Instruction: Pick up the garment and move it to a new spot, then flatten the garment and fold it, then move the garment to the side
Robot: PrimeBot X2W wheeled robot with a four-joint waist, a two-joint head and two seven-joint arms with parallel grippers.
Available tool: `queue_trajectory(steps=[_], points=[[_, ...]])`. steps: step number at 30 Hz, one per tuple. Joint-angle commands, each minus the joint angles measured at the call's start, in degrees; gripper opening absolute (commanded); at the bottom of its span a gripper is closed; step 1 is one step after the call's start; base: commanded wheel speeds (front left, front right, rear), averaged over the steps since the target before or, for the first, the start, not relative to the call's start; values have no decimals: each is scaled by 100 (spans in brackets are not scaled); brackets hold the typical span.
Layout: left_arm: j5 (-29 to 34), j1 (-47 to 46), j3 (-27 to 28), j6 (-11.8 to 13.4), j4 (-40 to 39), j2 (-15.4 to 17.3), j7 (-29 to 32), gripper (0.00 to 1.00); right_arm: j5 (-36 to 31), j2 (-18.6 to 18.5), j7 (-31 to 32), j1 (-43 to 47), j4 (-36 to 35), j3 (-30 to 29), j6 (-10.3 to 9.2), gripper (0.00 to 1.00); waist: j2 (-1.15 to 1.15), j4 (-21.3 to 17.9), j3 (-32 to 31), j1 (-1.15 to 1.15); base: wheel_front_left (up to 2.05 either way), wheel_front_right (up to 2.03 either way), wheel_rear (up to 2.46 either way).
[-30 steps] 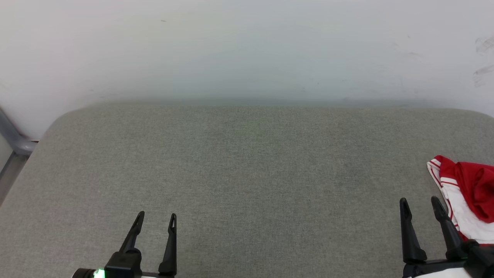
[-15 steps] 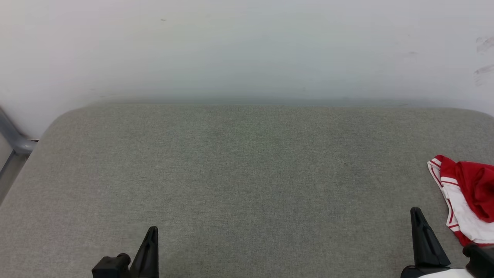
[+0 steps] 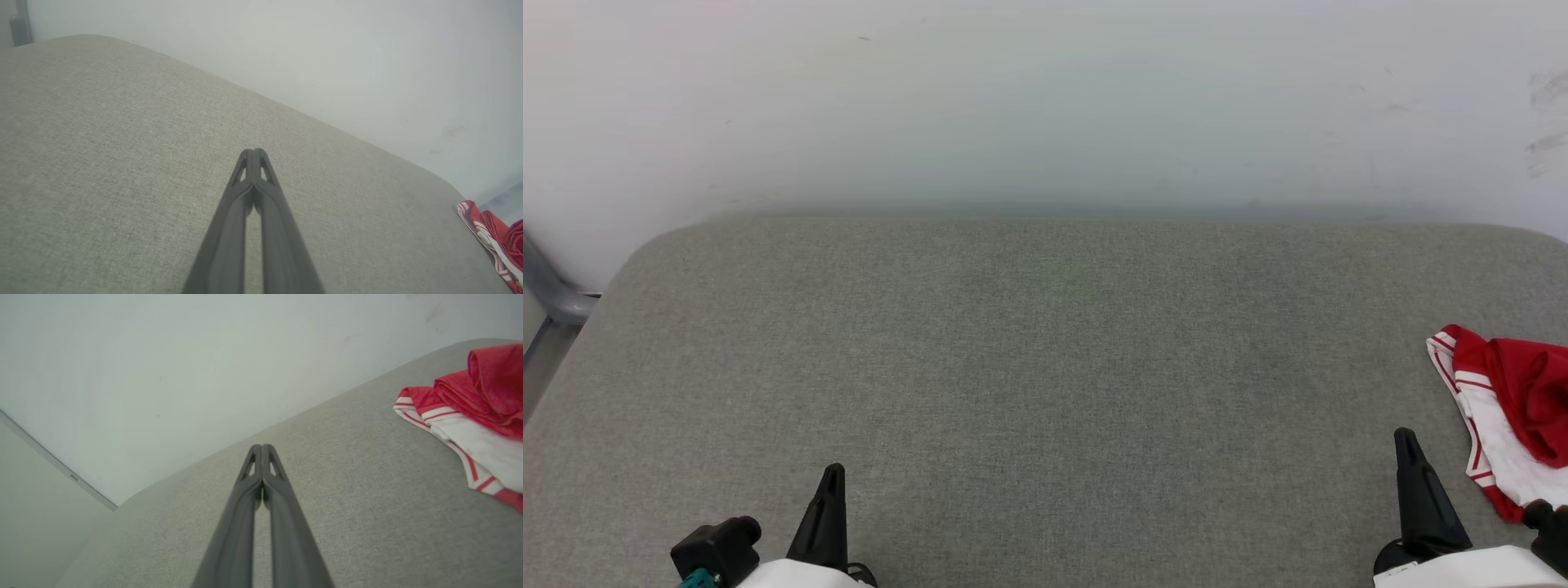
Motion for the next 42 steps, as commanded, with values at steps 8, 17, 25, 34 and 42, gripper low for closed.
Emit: queue_trajectory(steps=[8, 17, 25, 34, 42], points=[[-877, -275, 125, -80, 17, -12, 189, 0, 830, -67, 195, -286, 59, -7, -1, 0, 0, -16, 20, 0, 0, 0, 0], [-1657, -407, 219, -140, 101, -25, 369, 0, 1560, -78, 373, -419, 172, -16, -1, 0, 0, -34, 42, 0, 0, 0, 0], [-2293, -514, 296, -195, 171, -37, 520, 0, 2157, -84, 519, -527, 269, -28, -2, 0, 0, -50, 62, 0, 0, 0, 0], [-2946, -630, 382, -248, 241, -48, 678, 0, 2767, -87, 676, -638, 364, -44, -2, 0, 0, -68, 84, 0, 0, 0, 0], [-3482, -718, 446, -288, 302, -59, 811, 0, 3263, -86, 801, -727, 450, -59, -2, 0, 0, -84, 104, 0, 0, 0, 0]])
